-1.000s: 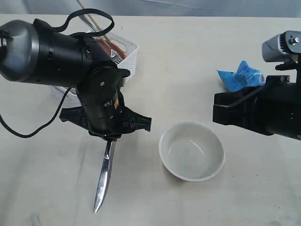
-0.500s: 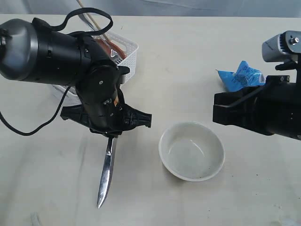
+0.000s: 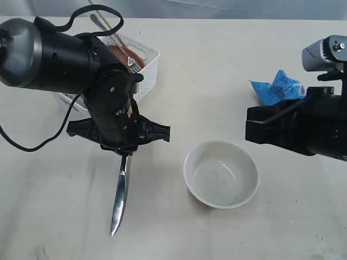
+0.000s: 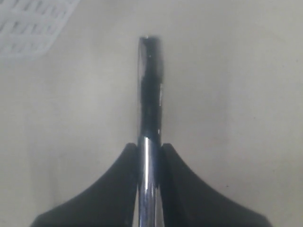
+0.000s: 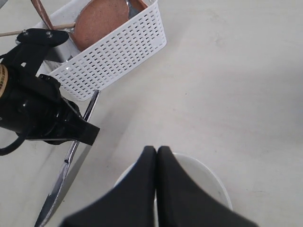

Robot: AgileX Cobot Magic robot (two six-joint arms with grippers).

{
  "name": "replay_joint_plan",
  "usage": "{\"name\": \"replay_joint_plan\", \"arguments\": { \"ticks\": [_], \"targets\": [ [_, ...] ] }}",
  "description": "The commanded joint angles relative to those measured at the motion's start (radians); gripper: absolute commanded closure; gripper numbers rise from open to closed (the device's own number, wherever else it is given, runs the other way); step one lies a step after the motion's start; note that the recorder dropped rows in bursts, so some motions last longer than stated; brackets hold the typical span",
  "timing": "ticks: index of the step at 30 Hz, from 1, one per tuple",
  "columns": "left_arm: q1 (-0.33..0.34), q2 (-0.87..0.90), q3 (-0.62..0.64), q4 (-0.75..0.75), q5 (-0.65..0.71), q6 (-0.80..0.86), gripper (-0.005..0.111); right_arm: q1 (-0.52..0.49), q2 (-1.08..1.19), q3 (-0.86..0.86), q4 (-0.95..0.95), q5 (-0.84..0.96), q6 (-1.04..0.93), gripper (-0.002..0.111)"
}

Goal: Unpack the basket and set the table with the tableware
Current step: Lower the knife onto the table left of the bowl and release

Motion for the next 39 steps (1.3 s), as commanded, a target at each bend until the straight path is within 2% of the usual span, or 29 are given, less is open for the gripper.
{"name": "replay_joint_plan", "arguments": {
  "ticks": [1, 9, 11, 17, 22, 32, 35, 38, 39],
  "targets": [
    [0.001, 0.021, -0.004, -0.018, 0.011, 0.016, 0.106, 0.002, -0.006, -0.005, -0.015, -0.010, 0.001, 0.109],
    [0.001, 0.046, -0.004, -0.018, -0.002, 0.018, 0.106, 0.002, -0.006, -0.005, -0.015, -0.010, -0.004, 0.109],
    [0.001, 0.049, -0.004, -0.018, -0.005, 0.018, 0.101, 0.002, -0.006, -0.005, -0.015, -0.010, -0.006, 0.109],
    [0.001, 0.049, -0.010, -0.018, -0.014, 0.020, 0.074, 0.002, -0.006, -0.005, -0.017, -0.010, -0.006, 0.109],
    [0.001, 0.049, -0.034, -0.015, 0.002, 0.020, 0.070, 0.002, -0.006, -0.005, -0.017, -0.014, -0.006, 0.109],
    [0.001, -0.044, -0.115, 0.019, 0.096, 0.051, 0.073, 0.002, -0.006, -0.005, -0.019, -0.021, -0.012, 0.109],
    [0.001, -0.086, -0.115, 0.026, 0.094, 0.079, 0.085, 0.002, -0.006, -0.005, -0.019, -0.021, -0.012, 0.109],
    [0.001, -0.126, -0.115, 0.026, 0.094, 0.166, 0.104, 0.002, -0.006, -0.005, -0.019, -0.021, -0.012, 0.109],
    [0.001, -0.142, -0.115, 0.026, 0.094, 0.183, 0.106, 0.002, -0.006, -0.005, -0.019, -0.021, -0.012, 0.109]
  ]
}}
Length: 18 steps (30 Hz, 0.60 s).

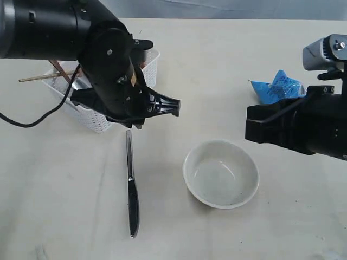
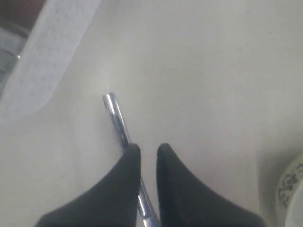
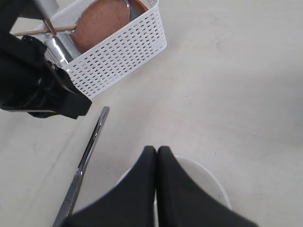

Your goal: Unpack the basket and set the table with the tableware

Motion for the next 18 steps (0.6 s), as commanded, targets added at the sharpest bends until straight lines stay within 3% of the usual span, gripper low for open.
{"name": "replay_joint_plan", "arguments": {
  "ticks": [1, 9, 14, 18],
  "targets": [
    [0.001, -0.071, -0.002, 0.011, 0.007, 0.088, 0.106, 0.002, -0.006, -0.005, -0.018, -0.013, -0.008, 0.109],
    [0.001, -0.288, -0.002, 0.023, -0.148, 0.128, 0.106, 0.002, -0.006, -0.005, -0.018, -0.013, -0.008, 0.109],
    [0.006, -0.392, 0.009, 0.244, -0.145, 0.042, 0.106, 0.002, -0.006, -0.005, -0.018, -0.008, -0.008, 0.109],
    [0.070, -0.458, 0.087, 0.343, -0.186, -0.036, 0.107, 0.002, -0.006, -0.005, -0.018, 0.011, -0.008, 0.109]
  ]
}}
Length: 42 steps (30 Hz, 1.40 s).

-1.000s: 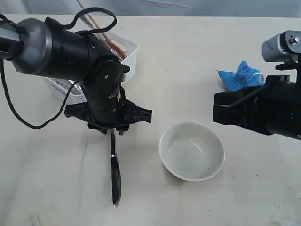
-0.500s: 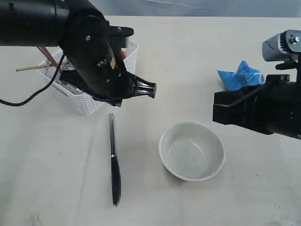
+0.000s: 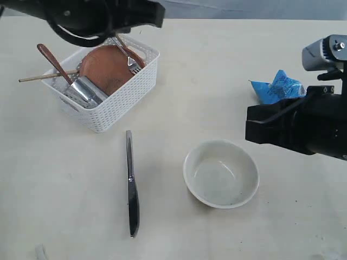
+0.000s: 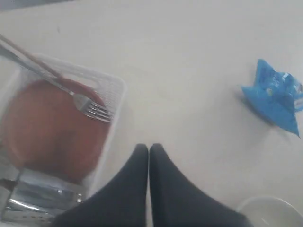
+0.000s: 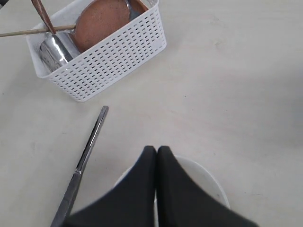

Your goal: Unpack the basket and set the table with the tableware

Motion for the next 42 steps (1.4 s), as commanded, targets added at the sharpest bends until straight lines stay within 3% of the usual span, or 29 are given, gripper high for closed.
{"name": "replay_joint_plan", "arguments": {
  "ticks": [1, 4, 5, 7, 9, 12, 16, 18, 23, 26, 30, 32, 35, 37, 40, 42],
  "targets": [
    [0.110, -0.075, 0.121, 0.118, -0.073, -0.094, 0.107, 0.002, -0.006, -0.005, -0.012, 0.016, -0.008, 0.109],
    [0.263, -0.106, 0.242, 0.103, -0.145, -0.101, 0.107, 0.002, 0.020, -0.033, -0.012, 0.042, -0.008, 0.109],
    [0.351, -0.116, 0.299, 0.100, -0.236, -0.125, 0.107, 0.002, 0.044, -0.064, -0.012, 0.076, -0.008, 0.109],
    [0.449, -0.111, 0.334, 0.051, -0.355, -0.129, 0.107, 0.002, 0.087, -0.102, -0.018, 0.082, -0.008, 0.109],
    [0.500, -0.083, 0.334, 0.020, -0.410, -0.129, 0.107, 0.002, 0.131, -0.129, -0.020, 0.085, -0.008, 0.109],
    [0.531, 0.013, 0.334, -0.038, -0.536, -0.152, 0.103, 0.002, 0.182, -0.136, -0.022, 0.087, -0.008, 0.109],
    [0.531, 0.227, 0.239, -0.040, -0.598, -0.263, 0.076, 0.002, 0.194, -0.132, -0.022, 0.113, -0.008, 0.109],
    [0.531, 0.293, 0.183, -0.040, -0.598, -0.303, 0.070, 0.002, 0.194, -0.132, -0.022, 0.131, -0.008, 0.109],
    [0.531, 0.391, 0.050, -0.053, -0.596, -0.309, 0.067, 0.002, 0.194, -0.132, -0.022, 0.196, -0.008, 0.109],
    [0.547, 0.407, -0.011, -0.053, -0.575, -0.305, 0.067, 0.002, 0.194, -0.132, -0.022, 0.211, -0.008, 0.109],
    [0.651, 0.409, -0.064, -0.053, -0.499, -0.182, 0.068, 0.002, 0.194, -0.132, -0.027, 0.197, -0.008, 0.109],
    [0.695, 0.409, -0.118, -0.053, -0.389, -0.042, 0.075, 0.002, 0.194, -0.132, -0.039, 0.195, -0.008, 0.109],
    [0.761, 0.409, -0.232, -0.057, -0.271, 0.062, 0.103, 0.002, 0.194, -0.132, -0.043, 0.188, -0.008, 0.109],
    [0.792, 0.418, -0.315, -0.062, -0.205, 0.162, 0.106, 0.002, 0.194, -0.132, -0.043, 0.196, -0.003, 0.109],
    [0.810, 0.481, -0.464, -0.198, 0.018, 0.514, 0.106, 0.002, 0.194, -0.132, -0.043, 0.202, -0.001, 0.109],
    [0.810, 0.513, -0.509, -0.367, 0.107, 0.623, 0.106, 0.002, 0.194, -0.132, -0.043, 0.208, -0.001, 0.109]
  ]
}}
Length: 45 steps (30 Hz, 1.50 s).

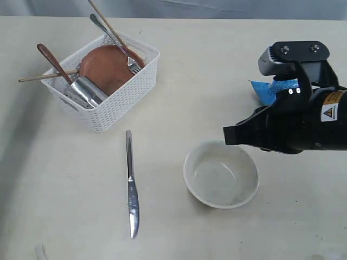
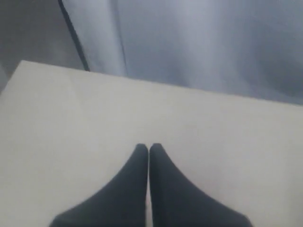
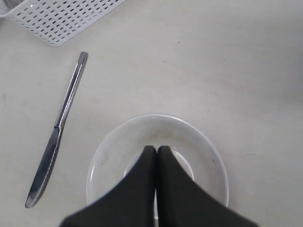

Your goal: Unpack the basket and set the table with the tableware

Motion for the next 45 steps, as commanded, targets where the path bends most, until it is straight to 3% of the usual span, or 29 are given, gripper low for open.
{"name": "replay_joint_plan", "arguments": {
  "ticks": [1, 2, 5, 7, 9, 16, 26, 37, 43, 45],
  "targets": [
    [0.011, 0.065, -0.084, -0.333, 0.186, 0.279, 0.106, 0.002, 0.001, -0.003, -0.009, 0.010, 0.002, 0.109],
    [0.027, 0.087, -0.089, -0.546, 0.210, 0.380, 0.106, 0.002, 0.001, -0.003, -0.009, 0.010, 0.000, 0.109],
    [0.072, 0.136, -0.089, -0.950, 0.267, 0.537, 0.106, 0.002, 0.001, -0.003, -0.009, 0.012, 0.000, 0.109],
    [0.090, 0.168, -0.089, -1.131, 0.316, 0.624, 0.106, 0.002, 0.001, -0.003, -0.009, 0.019, 0.000, 0.109],
    [0.092, 0.191, -0.089, -1.203, 0.348, 0.677, 0.106, 0.002, 0.001, -0.003, -0.009, 0.019, 0.000, 0.109],
    [0.049, 0.207, -0.019, -1.288, 0.222, 0.681, 0.106, 0.002, 0.001, -0.003, -0.009, 0.016, 0.000, 0.109],
    [-0.048, 0.208, 0.052, -1.288, 0.093, 0.738, 0.106, 0.002, 0.001, -0.003, -0.009, 0.016, 0.004, 0.109],
    [-0.056, 0.192, 0.052, -1.288, 0.049, 0.729, 0.105, 0.002, 0.001, -0.003, -0.009, 0.016, 0.007, 0.109],
    [-0.059, 0.190, 0.052, -1.288, 0.002, 0.756, 0.063, 0.002, 0.001, -0.003, -0.009, 0.016, 0.007, 0.109],
    [-0.065, 0.190, 0.052, -1.288, 0.000, 0.791, 0.057, 0.002, 0.001, -0.003, -0.009, 0.016, 0.007, 0.109]
  ]
}}
